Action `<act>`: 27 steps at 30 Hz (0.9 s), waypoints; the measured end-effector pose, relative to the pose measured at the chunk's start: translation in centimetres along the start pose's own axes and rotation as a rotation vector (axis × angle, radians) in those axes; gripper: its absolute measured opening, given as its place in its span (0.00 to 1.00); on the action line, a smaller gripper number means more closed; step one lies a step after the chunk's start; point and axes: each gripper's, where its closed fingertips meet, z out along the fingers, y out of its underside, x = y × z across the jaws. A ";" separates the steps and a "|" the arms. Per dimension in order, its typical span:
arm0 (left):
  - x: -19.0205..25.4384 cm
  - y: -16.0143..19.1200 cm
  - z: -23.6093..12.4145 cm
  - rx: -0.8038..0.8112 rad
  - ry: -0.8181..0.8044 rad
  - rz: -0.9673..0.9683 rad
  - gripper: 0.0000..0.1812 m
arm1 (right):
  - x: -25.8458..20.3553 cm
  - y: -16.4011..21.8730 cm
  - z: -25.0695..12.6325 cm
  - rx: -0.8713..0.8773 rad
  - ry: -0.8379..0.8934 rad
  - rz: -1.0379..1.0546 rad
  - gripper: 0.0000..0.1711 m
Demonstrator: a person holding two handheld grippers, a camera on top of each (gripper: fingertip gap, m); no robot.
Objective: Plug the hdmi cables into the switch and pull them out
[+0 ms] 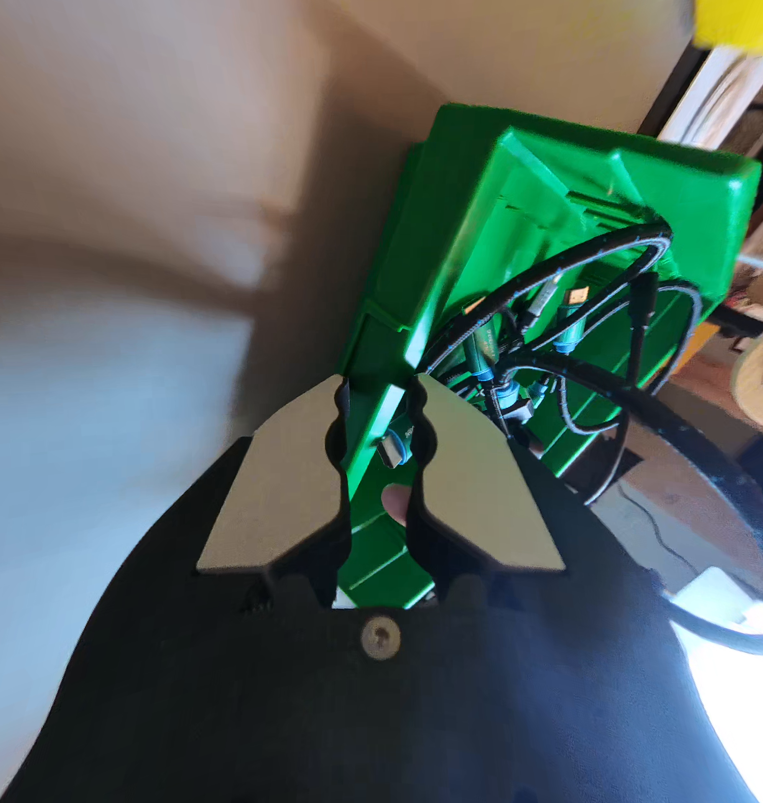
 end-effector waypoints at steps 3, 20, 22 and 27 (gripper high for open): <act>1.8 -3.1 -0.9 0.191 0.005 -0.140 0.16 | -2.3 -2.5 -2.9 0.033 0.123 -0.057 0.15; 10.9 -6.3 2.6 0.365 -0.162 -0.501 0.33 | -11.5 4.5 -15.6 0.734 0.173 1.598 0.26; 10.1 -6.3 3.1 0.397 -0.163 -0.567 0.33 | -10.8 3.4 -14.2 0.736 0.111 1.610 0.30; 8.8 -7.6 5.0 0.418 -0.128 -0.605 0.31 | -7.8 1.4 -9.9 0.684 -0.021 1.641 0.30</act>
